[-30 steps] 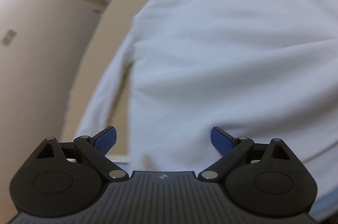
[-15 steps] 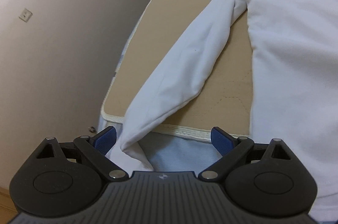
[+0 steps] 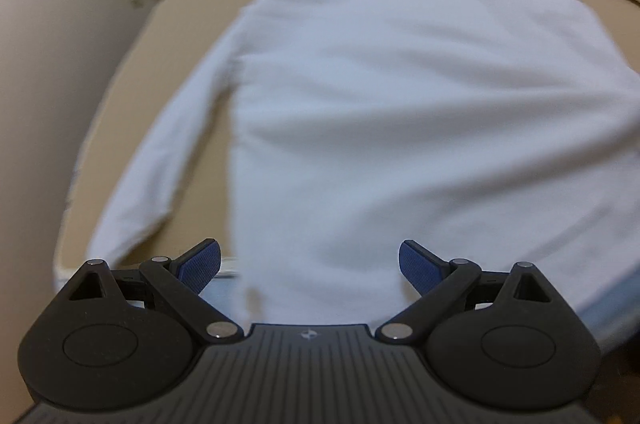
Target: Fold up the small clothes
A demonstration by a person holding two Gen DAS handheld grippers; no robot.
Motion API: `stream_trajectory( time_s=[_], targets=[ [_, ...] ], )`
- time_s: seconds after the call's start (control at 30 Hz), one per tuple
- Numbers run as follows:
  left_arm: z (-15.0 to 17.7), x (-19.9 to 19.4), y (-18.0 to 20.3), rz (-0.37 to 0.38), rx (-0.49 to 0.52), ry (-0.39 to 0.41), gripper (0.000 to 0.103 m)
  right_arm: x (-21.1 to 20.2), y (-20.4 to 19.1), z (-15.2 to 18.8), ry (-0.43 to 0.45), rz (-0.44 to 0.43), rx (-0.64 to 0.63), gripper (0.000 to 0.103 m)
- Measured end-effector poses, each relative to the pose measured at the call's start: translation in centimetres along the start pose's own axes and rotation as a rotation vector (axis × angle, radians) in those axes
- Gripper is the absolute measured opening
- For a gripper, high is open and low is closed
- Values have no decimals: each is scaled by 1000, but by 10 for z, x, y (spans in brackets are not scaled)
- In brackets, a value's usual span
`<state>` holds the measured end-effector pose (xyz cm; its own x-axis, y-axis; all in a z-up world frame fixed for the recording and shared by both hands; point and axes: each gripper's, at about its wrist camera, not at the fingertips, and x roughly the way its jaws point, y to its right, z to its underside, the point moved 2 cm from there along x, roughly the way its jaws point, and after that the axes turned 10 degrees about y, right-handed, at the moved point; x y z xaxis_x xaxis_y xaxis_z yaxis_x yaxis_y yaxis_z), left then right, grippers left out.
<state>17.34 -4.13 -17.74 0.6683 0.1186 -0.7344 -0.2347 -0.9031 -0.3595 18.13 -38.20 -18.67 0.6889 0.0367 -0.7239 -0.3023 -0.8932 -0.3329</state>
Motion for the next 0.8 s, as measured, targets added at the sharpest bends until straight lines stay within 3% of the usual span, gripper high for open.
stream_trajectory(
  time_s=[0.13,0.17,0.2,0.4,0.6,0.7,0.8],
  targets=[
    [5,-4,32,71,96,19,98,24,-5,11,-82,-15,-21,59],
    [5,-2,38,79,111,19,98,29,-8,12,-97,-11,-36,38],
    [3,-1,46,83,126,19,98,31,-14,11,-93,-1,-59,3],
    [-25,-7,94,191,180,109,98,-7,-50,-10,41,-30,-181,5],
    [-55,-15,158,306,232,185,98,-47,-48,-27,96,-107,-103,5],
    [-59,-8,170,166,229,219,98,-58,-50,-32,115,-130,-92,5],
    [-58,7,143,76,115,159,98,-60,-47,-33,132,-117,-97,5]
  ],
)
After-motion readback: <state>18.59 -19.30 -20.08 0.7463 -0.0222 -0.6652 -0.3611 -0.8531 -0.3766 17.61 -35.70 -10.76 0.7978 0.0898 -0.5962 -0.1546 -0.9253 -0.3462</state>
